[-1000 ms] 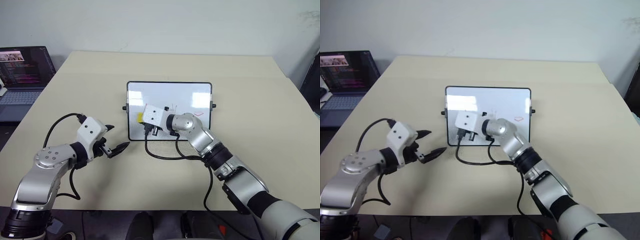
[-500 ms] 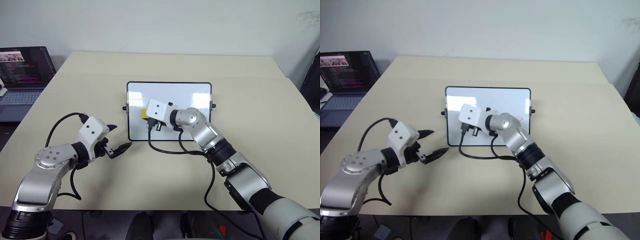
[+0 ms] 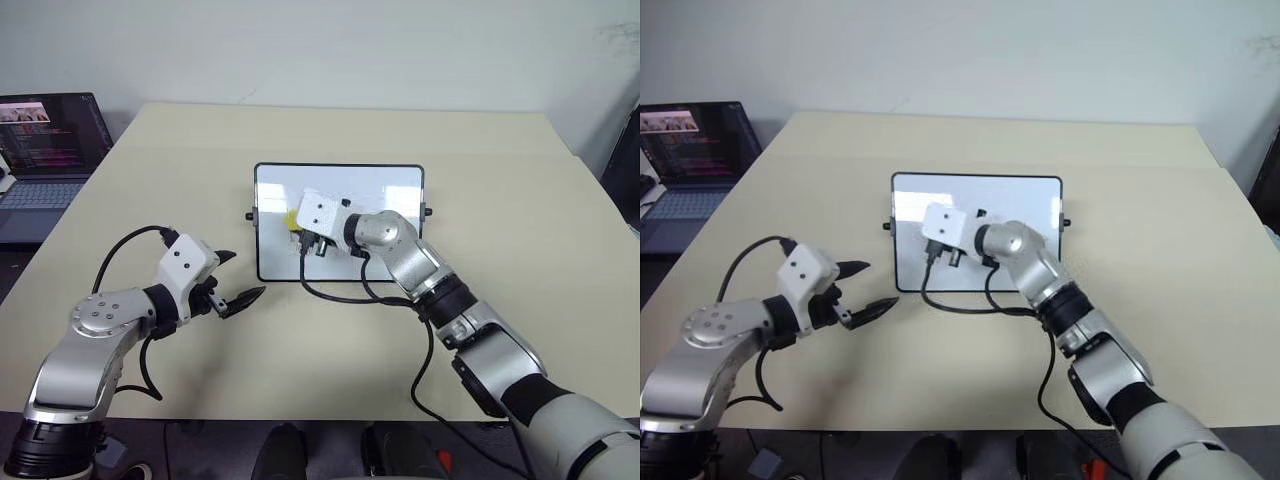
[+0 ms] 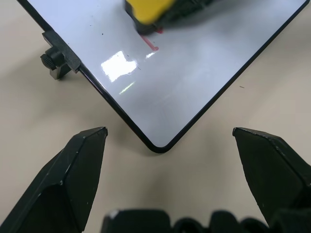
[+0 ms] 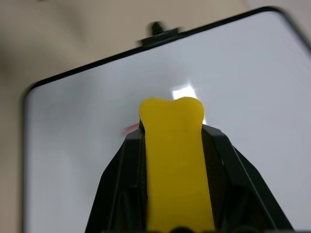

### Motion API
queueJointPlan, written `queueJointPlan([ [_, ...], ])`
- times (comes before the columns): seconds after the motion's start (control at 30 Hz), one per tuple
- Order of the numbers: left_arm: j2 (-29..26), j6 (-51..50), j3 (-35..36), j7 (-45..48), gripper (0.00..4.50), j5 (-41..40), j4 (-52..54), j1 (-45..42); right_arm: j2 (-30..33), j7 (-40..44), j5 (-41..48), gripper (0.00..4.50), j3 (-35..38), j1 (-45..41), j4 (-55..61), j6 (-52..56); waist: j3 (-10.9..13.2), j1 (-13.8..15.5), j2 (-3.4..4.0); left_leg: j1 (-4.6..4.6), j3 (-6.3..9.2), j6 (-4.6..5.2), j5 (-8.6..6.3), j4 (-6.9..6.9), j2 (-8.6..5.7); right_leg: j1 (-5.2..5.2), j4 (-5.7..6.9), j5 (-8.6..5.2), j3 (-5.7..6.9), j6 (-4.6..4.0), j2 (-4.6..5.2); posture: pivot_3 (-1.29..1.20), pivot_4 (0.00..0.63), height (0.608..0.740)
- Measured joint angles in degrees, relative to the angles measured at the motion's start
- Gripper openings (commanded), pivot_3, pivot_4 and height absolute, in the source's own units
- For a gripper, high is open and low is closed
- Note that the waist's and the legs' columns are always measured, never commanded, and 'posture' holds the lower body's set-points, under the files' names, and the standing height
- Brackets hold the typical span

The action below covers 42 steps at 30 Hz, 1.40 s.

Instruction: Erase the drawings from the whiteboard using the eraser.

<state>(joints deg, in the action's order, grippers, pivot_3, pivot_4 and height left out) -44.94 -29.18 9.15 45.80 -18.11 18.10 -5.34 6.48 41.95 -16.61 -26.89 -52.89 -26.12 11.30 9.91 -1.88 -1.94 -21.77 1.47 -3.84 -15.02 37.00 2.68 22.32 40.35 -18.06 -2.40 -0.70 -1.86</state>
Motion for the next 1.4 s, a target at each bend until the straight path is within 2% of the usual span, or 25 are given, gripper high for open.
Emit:
queueJointPlan([
  [0.07,0.0,-0.2,0.0,0.0,4.5,0.0,0.0,0.0,0.5,2.7,0.0,1.19,-1.5,1.8,1.7,0.6,0.0,0.0,0.01,0.02,-0.01,0.0,0.0,0.02,0.0,0.0,0.05,0.0,-0.01,0.0,0.0,0.0,0.15,0.74],
  [0.13,0.0,-0.2,-0.1,0.1,4.5,0.0,0.0,-0.1,0.3,1.7,-0.3,1.19,-1.7,2.0,1.6,0.5,0.0,-0.1,0.02,0.04,0.01,0.0,0.01,0.03,0.0,0.01,0.11,0.0,0.0,0.0,-0.01,0.0,0.15,0.74],
  [0.27,0.0,-0.2,-0.5,1.0,4.5,0.0,0.0,-0.4,-1.0,-6.6,-1.4,1.19,-0.9,-0.7,-1.3,-1.0,0.1,-0.1,0.02,0.08,0.01,-0.01,0.02,0.05,-0.01,0.02,0.25,0.0,0.0,0.0,-0.02,0.0,0.15,0.74],
  [0.37,0.0,-0.2,-0.8,1.2,4.5,0.0,0.0,-0.4,-0.2,-9.2,-2.1,1.19,0.6,-2.6,-2.1,-1.1,0.0,0.1,-0.01,0.06,0.01,-0.01,0.02,0.05,-0.03,0.01,0.2,0.0,0.0,0.0,-0.01,0.0,0.15,0.74],
  [0.7,0.0,-0.4,-1.0,1.3,4.5,-0.1,0.0,-0.6,3.1,1.8,-2.2,1.19,-2.8,1.0,3.8,0.8,0.0,0.0,0.0,0.05,0.01,0.01,0.01,0.0,0.0,0.0,0.09,0.0,0.0,0.0,-0.01,0.0,0.15,0.74],
  [0.83,0.0,-0.4,-1.0,1.5,4.5,-0.1,0.0,-0.5,0.4,-4.5,-2.6,1.19,-2.8,-0.1,0.8,-0.4,0.1,-0.2,0.01,0.1,-0.01,0.0,0.03,0.04,-0.01,0.02,0.25,0.0,-0.03,0.0,-0.02,0.0,0.15,0.74],
  [0.93,0.0,-0.4,-1.0,1.8,4.5,-0.6,0.0,-0.4,-0.4,-11.6,-3.0,1.19,-0.4,-3.4,-3.1,-2.5,0.1,-0.3,0.01,0.1,0.01,0.0,0.04,0.05,-0.02,0.04,0.29,0.0,0.0,-0.01,-0.02,0.0,0.15,0.74],
  [1.0,0.0,-0.4,-1.0,1.9,4.5,-0.8,0.0,-0.2,-0.4,-13.4,-2.9,1.19,1.3,-4.4,-4.1,-3.4,0.1,-0.2,0.01,0.04,0.01,0.0,0.03,0.02,-0.02,0.04,0.19,-0.01,0.0,-0.02,-0.02,0.0,0.15,0.74],
  [1.1,0.0,-0.4,-1.0,1.8,4.5,-0.8,0.1,0.2,-0.9,-11.4,-2.5,1.19,0.8,-4.2,-3.9,-3.7,0.1,-0.2,0.01,-0.02,-0.02,0.01,0.02,-0.04,0.01,0.05,-0.01,-0.01,-0.02,-0.03,-0.02,0.0,0.15,0.74],
  [1.3,0.0,-0.4,-1.0,1.8,4.5,-0.8,0.4,0.2,0.1,-1.2,-2.7,1.19,-5.1,0.4,0.8,-3.2,0.1,-0.2,0.02,-0.09,-0.01,0.02,0.0,-0.08,0.02,0.02,-0.24,-0.01,0.0,-0.04,-0.01,0.0,0.15,0.74],
  [1.4,0.0,-0.3,-1.0,1.8,4.5,-0.8,0.4,0.2,0.0,-2.0,-3.4,1.19,-5.7,0.5,0.6,-3.2,0.1,-0.2,0.01,-0.05,0.0,0.02,0.01,-0.05,0.02,0.0,-0.22,0.0,0.01,-0.04,-0.01,0.0,0.15,0.74],
])
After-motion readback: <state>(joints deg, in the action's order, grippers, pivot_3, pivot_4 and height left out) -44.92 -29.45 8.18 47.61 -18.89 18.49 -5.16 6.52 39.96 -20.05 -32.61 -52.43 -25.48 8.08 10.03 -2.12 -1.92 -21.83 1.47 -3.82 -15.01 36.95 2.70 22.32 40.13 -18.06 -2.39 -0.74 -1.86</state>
